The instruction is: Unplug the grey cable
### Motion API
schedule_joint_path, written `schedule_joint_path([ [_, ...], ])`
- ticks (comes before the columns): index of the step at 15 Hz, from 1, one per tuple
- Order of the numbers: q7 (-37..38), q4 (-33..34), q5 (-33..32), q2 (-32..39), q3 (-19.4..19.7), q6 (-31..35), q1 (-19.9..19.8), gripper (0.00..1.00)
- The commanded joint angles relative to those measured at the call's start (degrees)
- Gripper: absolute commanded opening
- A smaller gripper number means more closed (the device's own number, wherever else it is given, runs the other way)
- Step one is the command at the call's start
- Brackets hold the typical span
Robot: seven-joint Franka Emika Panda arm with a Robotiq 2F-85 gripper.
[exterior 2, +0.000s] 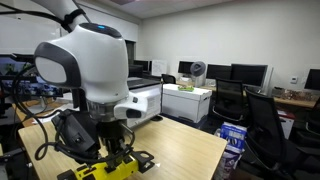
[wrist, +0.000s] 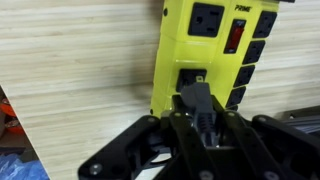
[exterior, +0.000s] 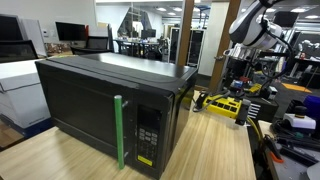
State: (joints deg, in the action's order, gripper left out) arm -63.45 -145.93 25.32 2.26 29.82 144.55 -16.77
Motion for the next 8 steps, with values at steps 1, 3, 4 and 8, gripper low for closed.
schedule_joint_path([
  [1, -3.38, 3.75, 6.61, 3.45, -4.8, 1.13, -3.28, 0.08],
  [3, -4.3, 5.16, 7.92, 6.31, -7.2, 1.36, -4.59, 0.08],
  [4, -5.07, 6.06, 5.78, 7.73, -8.07, -0.5, -5.32, 0.08],
  [8, -4.62, 6.66, -0.32, 9.33, -10.79, 4.64, -6.98, 0.08],
])
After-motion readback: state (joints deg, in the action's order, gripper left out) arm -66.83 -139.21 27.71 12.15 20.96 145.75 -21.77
